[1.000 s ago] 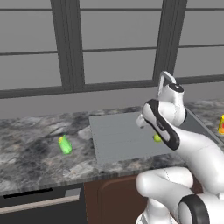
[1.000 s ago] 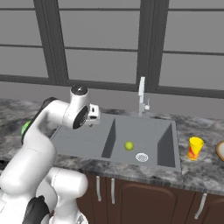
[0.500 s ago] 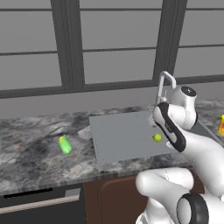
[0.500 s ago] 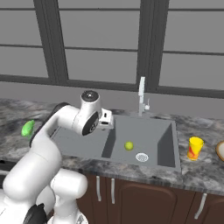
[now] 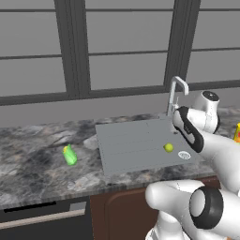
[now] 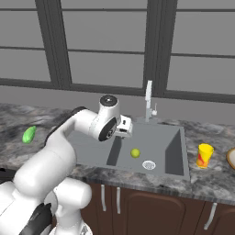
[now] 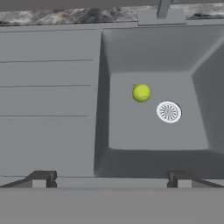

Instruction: Remove the pear and corn from the sink. Then move the bowl and cup from the counter to the sink for washing.

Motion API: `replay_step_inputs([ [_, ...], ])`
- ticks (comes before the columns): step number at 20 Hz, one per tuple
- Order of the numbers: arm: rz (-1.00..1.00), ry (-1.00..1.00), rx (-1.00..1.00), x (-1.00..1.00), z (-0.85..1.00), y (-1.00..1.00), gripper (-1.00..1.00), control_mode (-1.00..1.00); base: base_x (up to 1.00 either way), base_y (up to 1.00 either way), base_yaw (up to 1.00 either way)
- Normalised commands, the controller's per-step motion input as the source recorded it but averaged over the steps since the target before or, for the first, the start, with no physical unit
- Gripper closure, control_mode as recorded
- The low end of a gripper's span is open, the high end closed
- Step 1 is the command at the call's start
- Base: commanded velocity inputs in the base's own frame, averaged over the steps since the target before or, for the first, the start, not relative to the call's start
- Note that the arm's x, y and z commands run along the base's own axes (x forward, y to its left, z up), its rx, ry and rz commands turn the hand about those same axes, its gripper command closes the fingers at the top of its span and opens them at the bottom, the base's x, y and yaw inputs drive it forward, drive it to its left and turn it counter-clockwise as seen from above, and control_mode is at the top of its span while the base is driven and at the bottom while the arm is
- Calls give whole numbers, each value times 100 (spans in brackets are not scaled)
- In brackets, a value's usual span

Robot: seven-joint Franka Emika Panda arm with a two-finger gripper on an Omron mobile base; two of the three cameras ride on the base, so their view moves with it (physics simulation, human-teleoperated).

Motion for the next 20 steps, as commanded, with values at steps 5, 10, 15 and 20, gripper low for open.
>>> replay_step_inputs([
  [5, -2, 4, 0, 3, -12, -40, -100, -100, 0, 0, 0],
  [10, -1, 4, 2, 3, -15, -36, -100, -100, 0, 0, 0],
  [15, -3, 0, 2, 3, -22, -36, -100, -100, 0, 0, 0],
  [20, -3, 4, 5, 16, -19, -29, -100, -100, 0, 0, 0],
])
